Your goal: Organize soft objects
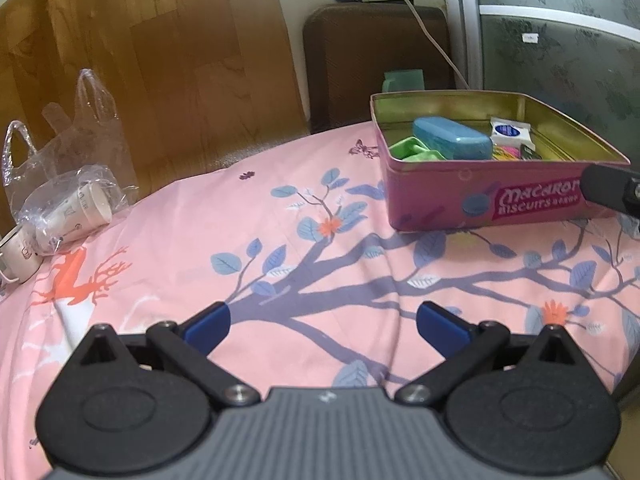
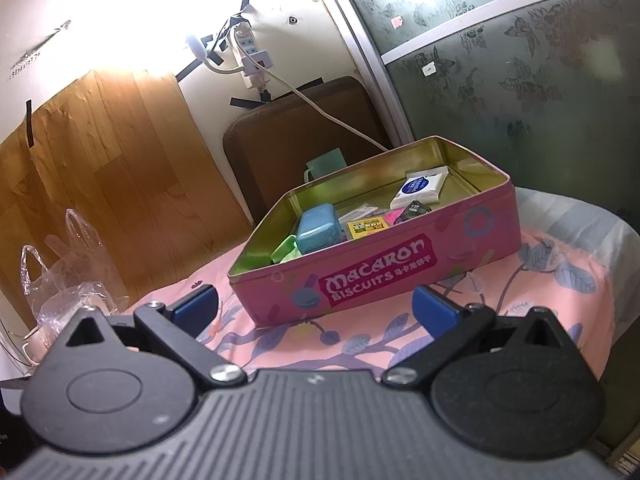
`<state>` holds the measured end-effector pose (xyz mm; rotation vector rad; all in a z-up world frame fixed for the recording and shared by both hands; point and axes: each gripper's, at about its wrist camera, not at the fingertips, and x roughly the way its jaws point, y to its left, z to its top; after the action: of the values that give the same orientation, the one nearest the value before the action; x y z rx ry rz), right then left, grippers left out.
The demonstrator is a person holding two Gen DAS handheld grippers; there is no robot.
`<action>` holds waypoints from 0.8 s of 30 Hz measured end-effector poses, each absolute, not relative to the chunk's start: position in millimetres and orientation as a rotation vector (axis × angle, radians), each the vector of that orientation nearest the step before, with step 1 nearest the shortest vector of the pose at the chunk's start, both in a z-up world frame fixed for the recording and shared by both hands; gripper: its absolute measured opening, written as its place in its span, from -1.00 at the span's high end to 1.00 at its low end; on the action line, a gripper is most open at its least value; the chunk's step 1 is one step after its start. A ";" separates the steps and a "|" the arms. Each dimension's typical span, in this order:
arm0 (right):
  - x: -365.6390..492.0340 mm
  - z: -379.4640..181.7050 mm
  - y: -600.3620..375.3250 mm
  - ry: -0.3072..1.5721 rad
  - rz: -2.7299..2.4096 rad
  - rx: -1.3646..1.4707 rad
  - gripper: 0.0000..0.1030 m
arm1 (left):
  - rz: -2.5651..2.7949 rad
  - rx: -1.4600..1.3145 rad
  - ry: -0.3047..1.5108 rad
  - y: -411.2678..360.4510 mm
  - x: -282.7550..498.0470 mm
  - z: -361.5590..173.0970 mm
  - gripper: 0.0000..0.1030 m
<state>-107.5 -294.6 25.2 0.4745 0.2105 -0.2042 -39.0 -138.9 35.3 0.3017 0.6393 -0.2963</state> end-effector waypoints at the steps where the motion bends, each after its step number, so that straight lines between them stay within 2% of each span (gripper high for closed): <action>1: -107.5 25.1 -294.7 0.211 -0.205 0.475 -1.00 | -0.298 0.306 0.640 -140.0 -39.3 34.8 -0.99; 24: -106.2 22.5 -295.4 0.217 -0.209 0.484 -1.00 | -0.331 0.288 0.640 -141.9 -41.7 36.1 -0.99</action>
<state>-106.2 -295.4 22.5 0.4839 0.2172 -0.2088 -41.7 -141.9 36.1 0.2878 0.6397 -0.3312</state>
